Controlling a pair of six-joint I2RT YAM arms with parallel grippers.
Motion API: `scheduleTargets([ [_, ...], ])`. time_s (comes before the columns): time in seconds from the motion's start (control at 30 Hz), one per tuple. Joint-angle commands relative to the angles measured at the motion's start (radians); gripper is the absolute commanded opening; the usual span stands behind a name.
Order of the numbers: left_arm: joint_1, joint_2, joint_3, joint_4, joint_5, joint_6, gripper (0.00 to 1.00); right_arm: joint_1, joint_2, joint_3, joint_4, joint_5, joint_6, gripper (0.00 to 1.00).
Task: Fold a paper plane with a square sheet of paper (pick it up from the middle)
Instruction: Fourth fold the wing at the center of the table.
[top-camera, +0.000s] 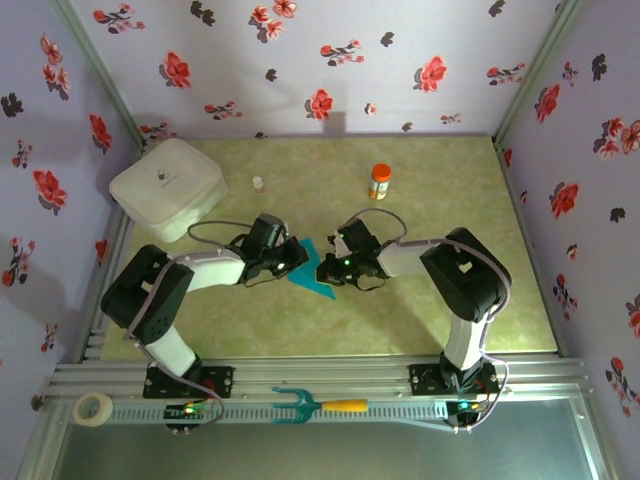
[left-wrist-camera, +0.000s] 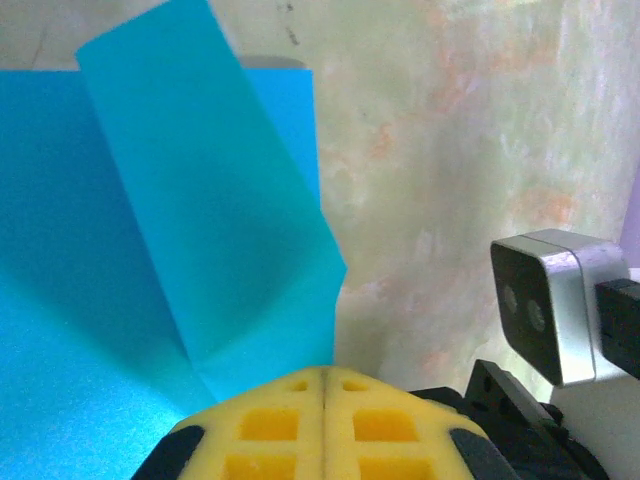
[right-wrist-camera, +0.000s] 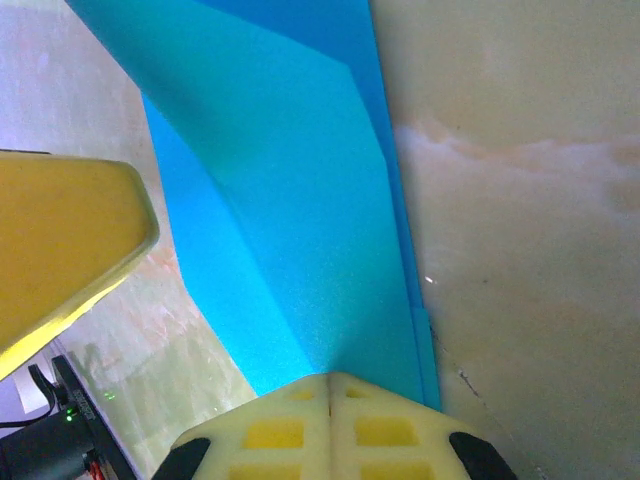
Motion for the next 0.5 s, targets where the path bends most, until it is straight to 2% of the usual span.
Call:
scheduleTargets([
  [0.0, -0.011, 0.041, 0.041, -0.028, 0.010, 0.025, 0.05, -0.007, 0.018, -0.049, -0.115, 0.040, -0.022, 0.00],
  [0.23, 0.001, 0.121, 0.072, -0.069, -0.019, 0.046, 0.04, -0.007, 0.012, -0.072, -0.109, 0.044, -0.019, 0.00],
  [0.47, 0.068, 0.167, 0.041, -0.061, -0.022, 0.066, 0.04, -0.007, 0.001, -0.119, -0.094, 0.051, -0.008, 0.00],
])
